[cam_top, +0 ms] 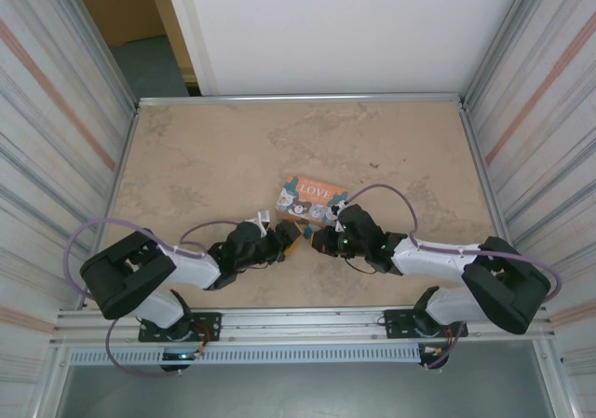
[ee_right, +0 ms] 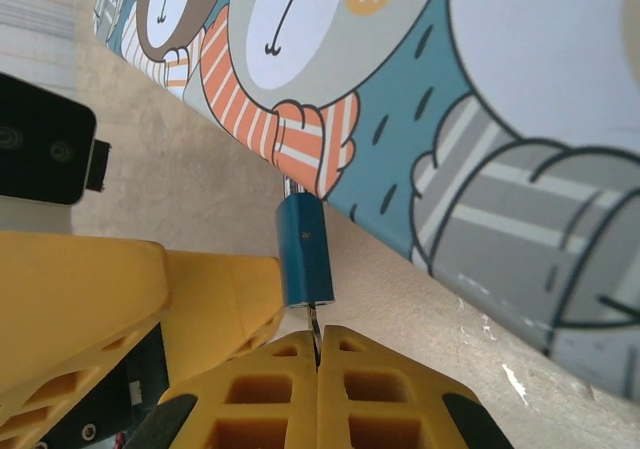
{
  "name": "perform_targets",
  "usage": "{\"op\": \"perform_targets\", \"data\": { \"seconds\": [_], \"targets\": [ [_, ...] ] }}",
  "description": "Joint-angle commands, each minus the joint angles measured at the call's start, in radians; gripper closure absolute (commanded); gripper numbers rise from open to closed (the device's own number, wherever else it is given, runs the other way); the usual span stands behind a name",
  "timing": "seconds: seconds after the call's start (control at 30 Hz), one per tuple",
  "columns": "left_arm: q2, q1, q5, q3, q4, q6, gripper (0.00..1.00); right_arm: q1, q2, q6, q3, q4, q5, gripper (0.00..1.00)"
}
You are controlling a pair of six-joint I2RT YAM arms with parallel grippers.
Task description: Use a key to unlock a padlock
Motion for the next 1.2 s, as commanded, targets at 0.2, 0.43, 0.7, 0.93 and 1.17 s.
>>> {"op": "perform_targets", "data": {
  "seconds": [0.2, 0.43, 0.7, 0.93, 1.17],
  "targets": [
    [0.166, -0.005, 0.002, -0.005, 0.280, -0.084, 0.54, 0.007, 0.000, 0.033, 0.019, 0.054, 0.018, 1.00],
    [0.300, -0.005, -0.014, 0.012, 0.428, -0.109, 0.62, 0.007, 0.002, 0.035, 0.016, 0.068, 0.014, 1.00],
    [0.352, -0.004, -0.007, 0.041, 0.464, -0.128, 0.63, 0.005, 0.013, 0.043, 0.015, 0.086, 0.005, 1.00],
    [0.368, -0.005, -0.001, 0.056, 0.467, -0.132, 0.73, 0.004, 0.027, 0.064, 0.011, 0.120, -0.008, 1.00],
    [0.361, -0.005, -0.005, 0.046, 0.465, -0.126, 0.88, -0.005, -0.008, 0.067, -0.005, 0.105, 0.001, 0.88]
  ]
}}
